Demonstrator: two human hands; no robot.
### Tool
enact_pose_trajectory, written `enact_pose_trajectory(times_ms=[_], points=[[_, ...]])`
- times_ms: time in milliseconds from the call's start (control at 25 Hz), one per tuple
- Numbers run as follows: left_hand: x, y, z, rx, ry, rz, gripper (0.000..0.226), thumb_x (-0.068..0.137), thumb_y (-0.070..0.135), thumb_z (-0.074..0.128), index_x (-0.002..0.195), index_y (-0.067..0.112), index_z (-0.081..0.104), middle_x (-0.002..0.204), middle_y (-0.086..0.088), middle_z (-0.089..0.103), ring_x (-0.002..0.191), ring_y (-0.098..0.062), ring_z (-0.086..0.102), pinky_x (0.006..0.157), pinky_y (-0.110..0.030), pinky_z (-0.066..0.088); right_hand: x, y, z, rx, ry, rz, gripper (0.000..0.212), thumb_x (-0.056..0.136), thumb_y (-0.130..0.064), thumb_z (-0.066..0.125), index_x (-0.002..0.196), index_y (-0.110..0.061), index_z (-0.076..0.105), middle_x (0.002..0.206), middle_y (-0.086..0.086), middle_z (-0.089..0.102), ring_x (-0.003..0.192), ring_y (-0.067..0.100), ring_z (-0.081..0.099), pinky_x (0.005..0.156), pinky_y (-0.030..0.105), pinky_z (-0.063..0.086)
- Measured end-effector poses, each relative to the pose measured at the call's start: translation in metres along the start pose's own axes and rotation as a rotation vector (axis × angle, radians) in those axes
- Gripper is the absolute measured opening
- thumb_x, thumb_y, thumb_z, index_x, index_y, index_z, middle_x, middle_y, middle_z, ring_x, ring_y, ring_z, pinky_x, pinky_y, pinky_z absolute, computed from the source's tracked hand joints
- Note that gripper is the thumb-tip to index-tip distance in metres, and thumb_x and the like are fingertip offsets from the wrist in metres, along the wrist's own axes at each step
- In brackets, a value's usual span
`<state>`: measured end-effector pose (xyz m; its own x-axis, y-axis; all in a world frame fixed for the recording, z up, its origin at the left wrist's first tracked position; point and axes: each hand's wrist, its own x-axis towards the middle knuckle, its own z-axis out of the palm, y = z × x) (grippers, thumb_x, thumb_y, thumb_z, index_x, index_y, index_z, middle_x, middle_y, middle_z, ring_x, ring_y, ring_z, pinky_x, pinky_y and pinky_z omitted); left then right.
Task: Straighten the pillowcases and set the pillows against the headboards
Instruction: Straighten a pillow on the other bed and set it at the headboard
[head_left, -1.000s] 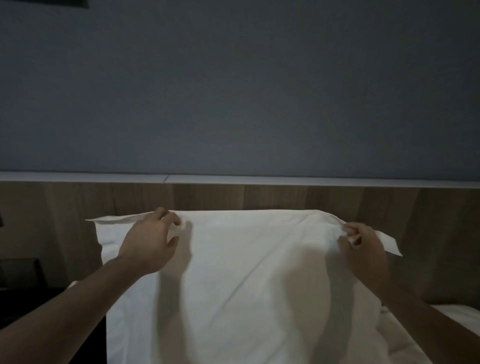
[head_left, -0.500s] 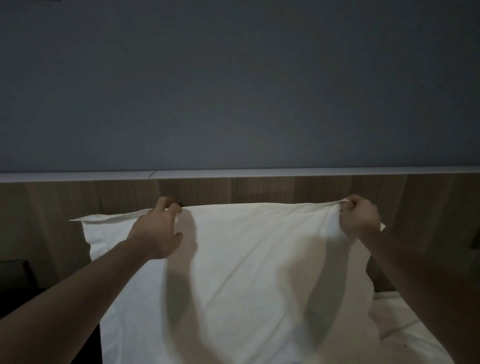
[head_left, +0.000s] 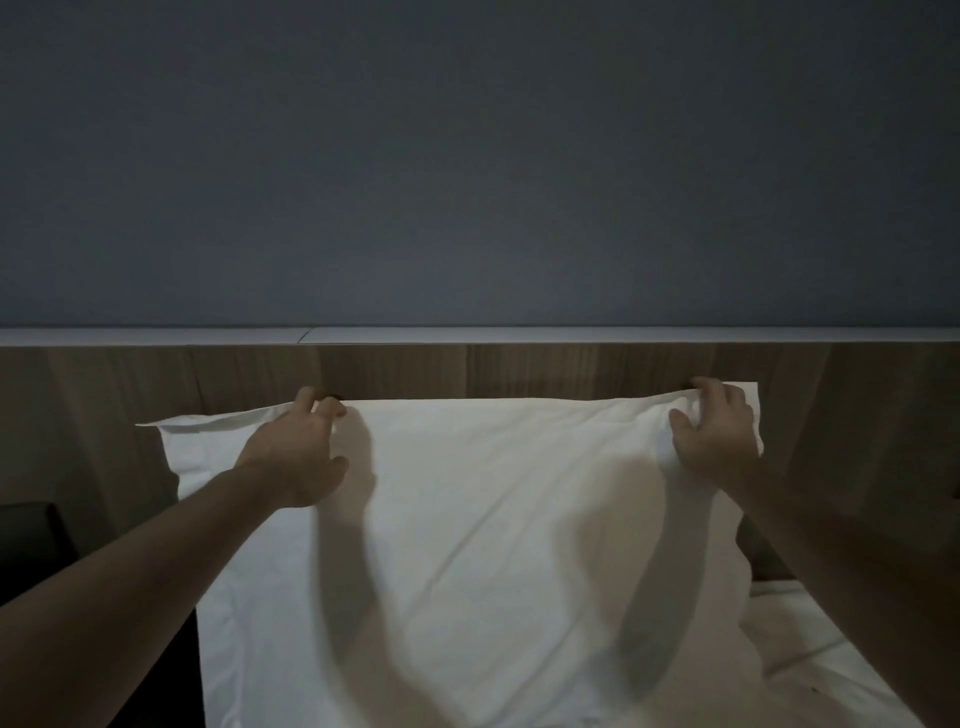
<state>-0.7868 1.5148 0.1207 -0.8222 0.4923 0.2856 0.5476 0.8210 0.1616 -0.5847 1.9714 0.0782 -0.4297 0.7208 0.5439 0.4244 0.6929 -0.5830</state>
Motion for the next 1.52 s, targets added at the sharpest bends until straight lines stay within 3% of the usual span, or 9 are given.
enact_pose_trajectory(times_ms=[120,240,440,600,760,880,1120,1320,1520], points=[[0.001,-0.007,0.001,-0.03,0.02,-0.006,0.064,0.085,0.028,0.069,0.144,0.017,0.046,0.149,-0.004,0.038,0.118,-0.036,0.062,0.09,-0.043,0.053,-0.019,-0.008,0.007,0.005,0.057,-0.231,0.053,0.084,-0.024,0.065,0.135,-0.012,0.059,0.137,0.014,0.059,0.124,0.038,0.054,0.108,0.047,0.04],[0.001,-0.015,0.002,-0.035,0.028,-0.024,0.061,0.087,0.024,0.068,0.142,0.014,0.043,0.145,-0.008,0.04,0.113,-0.039,0.063,0.084,-0.044,0.05,-0.029,-0.024,0.011,0.043,0.002,-0.308,0.052,0.084,-0.024,0.063,0.135,-0.016,0.059,0.139,0.006,0.059,0.125,0.029,0.055,0.109,0.042,0.041],[0.005,-0.031,0.0,-0.092,0.107,-0.085,0.041,0.096,0.02,0.059,0.134,0.014,0.044,0.137,-0.011,0.048,0.112,-0.04,0.062,0.081,-0.045,0.045,-0.031,-0.042,0.018,0.137,-0.116,-0.215,0.041,0.097,-0.018,0.064,0.138,-0.014,0.06,0.141,0.004,0.059,0.117,0.027,0.063,0.099,0.035,0.046],[0.015,-0.045,-0.004,-0.052,0.122,-0.15,0.029,0.1,0.026,0.056,0.124,0.015,0.066,0.119,-0.019,0.067,0.109,-0.041,0.065,0.088,-0.046,0.053,-0.023,-0.044,0.023,0.089,-0.136,-0.105,0.024,0.102,-0.029,0.059,0.112,-0.012,0.073,0.117,0.012,0.071,0.106,0.036,0.066,0.092,0.04,0.047],[0.028,-0.036,-0.021,-0.156,0.259,-0.105,0.025,0.103,0.028,0.054,0.107,0.012,0.073,0.103,-0.023,0.076,0.101,-0.044,0.069,0.08,-0.043,0.053,-0.009,-0.054,0.003,0.259,0.024,-0.065,0.021,0.103,-0.019,0.06,0.101,-0.002,0.072,0.104,0.019,0.072,0.098,0.037,0.065,0.094,0.042,0.047],[0.037,-0.028,-0.034,-0.197,0.374,-0.047,0.026,0.104,0.028,0.052,0.109,0.015,0.074,0.103,-0.02,0.077,0.1,-0.043,0.07,0.081,-0.043,0.053,-0.003,-0.061,-0.01,0.333,0.122,-0.053,0.019,0.104,-0.016,0.057,0.099,-0.002,0.069,0.1,0.02,0.068,0.092,0.031,0.059,0.09,0.04,0.045],[0.055,-0.013,-0.018,-0.061,0.061,-0.194,0.036,0.103,0.038,0.049,0.109,0.009,0.07,0.106,-0.021,0.074,0.1,-0.041,0.069,0.077,-0.038,0.052,0.011,-0.047,0.012,0.109,-0.039,-0.004,0.027,0.103,-0.021,0.057,0.105,0.0,0.075,0.116,0.026,0.068,0.109,0.046,0.064,0.098,0.043,0.048],[0.065,-0.015,-0.019,-0.105,0.22,-0.16,0.026,0.102,0.033,0.052,0.101,0.018,0.072,0.102,-0.016,0.075,0.097,-0.039,0.07,0.073,-0.036,0.049,0.014,-0.046,0.015,0.157,0.057,-0.032,0.025,0.103,-0.016,0.058,0.105,0.003,0.074,0.113,0.027,0.067,0.105,0.045,0.063,0.094,0.043,0.047],[0.059,-0.017,-0.011,-0.167,0.314,-0.146,0.016,0.095,0.034,0.067,0.094,0.018,0.066,0.102,-0.009,0.069,0.085,-0.031,0.06,0.073,-0.038,0.047,0.013,-0.042,0.023,0.182,-0.059,-0.001,0.029,0.092,-0.031,0.062,0.108,-0.01,0.073,0.116,0.018,0.066,0.099,0.034,0.064,0.094,0.041,0.049]])
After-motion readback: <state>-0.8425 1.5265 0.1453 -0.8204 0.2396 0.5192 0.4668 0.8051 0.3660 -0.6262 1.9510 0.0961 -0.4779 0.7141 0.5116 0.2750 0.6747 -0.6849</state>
